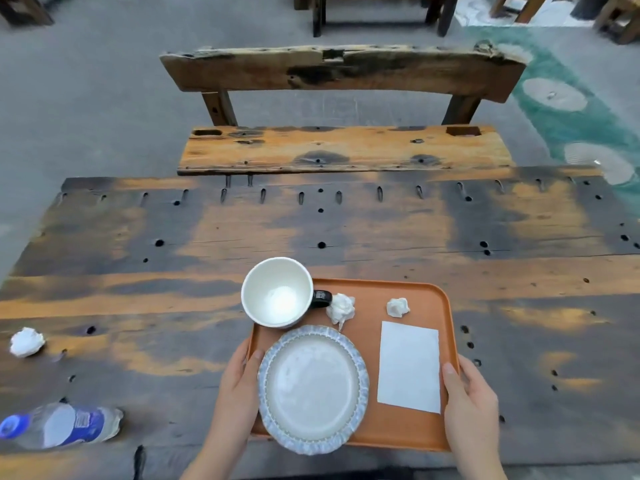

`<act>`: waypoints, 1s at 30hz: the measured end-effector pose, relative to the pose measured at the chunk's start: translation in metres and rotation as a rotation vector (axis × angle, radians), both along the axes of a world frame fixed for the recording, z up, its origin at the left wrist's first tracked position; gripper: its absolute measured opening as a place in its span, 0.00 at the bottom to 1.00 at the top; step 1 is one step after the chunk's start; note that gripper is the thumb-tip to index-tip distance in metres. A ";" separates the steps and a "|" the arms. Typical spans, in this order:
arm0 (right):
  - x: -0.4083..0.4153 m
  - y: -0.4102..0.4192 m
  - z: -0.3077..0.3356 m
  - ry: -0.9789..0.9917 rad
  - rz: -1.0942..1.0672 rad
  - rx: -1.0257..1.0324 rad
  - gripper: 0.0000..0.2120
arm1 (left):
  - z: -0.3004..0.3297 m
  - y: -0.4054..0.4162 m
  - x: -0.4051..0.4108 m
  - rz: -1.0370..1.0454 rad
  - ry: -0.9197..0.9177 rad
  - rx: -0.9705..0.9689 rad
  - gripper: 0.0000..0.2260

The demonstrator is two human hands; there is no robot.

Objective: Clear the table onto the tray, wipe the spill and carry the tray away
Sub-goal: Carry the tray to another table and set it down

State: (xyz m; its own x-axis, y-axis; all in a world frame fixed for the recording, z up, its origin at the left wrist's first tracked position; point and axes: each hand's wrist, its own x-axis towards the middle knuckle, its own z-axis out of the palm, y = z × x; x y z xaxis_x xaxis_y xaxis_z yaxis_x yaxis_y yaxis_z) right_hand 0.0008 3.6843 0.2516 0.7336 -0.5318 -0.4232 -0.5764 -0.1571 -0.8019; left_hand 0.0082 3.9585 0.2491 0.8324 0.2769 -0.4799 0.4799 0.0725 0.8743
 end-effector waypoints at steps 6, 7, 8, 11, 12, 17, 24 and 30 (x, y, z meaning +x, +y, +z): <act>-0.006 0.021 -0.028 0.056 -0.002 0.002 0.08 | -0.034 0.022 -0.015 0.057 0.090 0.031 0.12; -0.010 0.022 -0.035 0.070 -0.008 0.010 0.08 | -0.040 0.023 -0.019 0.065 0.113 0.027 0.13; -0.014 0.022 -0.044 0.084 -0.017 0.019 0.08 | -0.046 0.023 -0.022 0.074 0.132 0.032 0.14; -0.023 0.019 -0.074 0.135 -0.045 0.022 0.08 | -0.068 0.022 -0.030 0.070 0.204 0.055 0.15; -0.026 0.018 -0.087 0.161 -0.047 0.013 0.08 | -0.078 0.022 -0.034 0.077 0.232 0.065 0.15; -0.035 0.014 -0.144 0.222 -0.027 -0.017 0.08 | -0.132 0.016 -0.043 0.095 0.325 0.138 0.16; -0.024 -0.015 -0.193 0.257 -0.030 -0.046 0.06 | -0.180 -0.016 -0.035 0.164 0.355 0.202 0.14; 0.018 -0.033 -0.230 0.162 0.033 -0.138 0.11 | -0.220 -0.040 -0.004 0.223 0.277 0.365 0.10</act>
State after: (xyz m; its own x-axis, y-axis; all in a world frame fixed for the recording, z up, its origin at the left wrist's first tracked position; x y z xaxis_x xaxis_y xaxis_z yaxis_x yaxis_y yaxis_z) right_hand 0.0193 3.6517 0.0221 0.6800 -0.5696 -0.4617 -0.6887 -0.2801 -0.6688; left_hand 0.0043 3.9184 0.0295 0.5893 0.6243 -0.5128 0.7049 -0.0872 0.7039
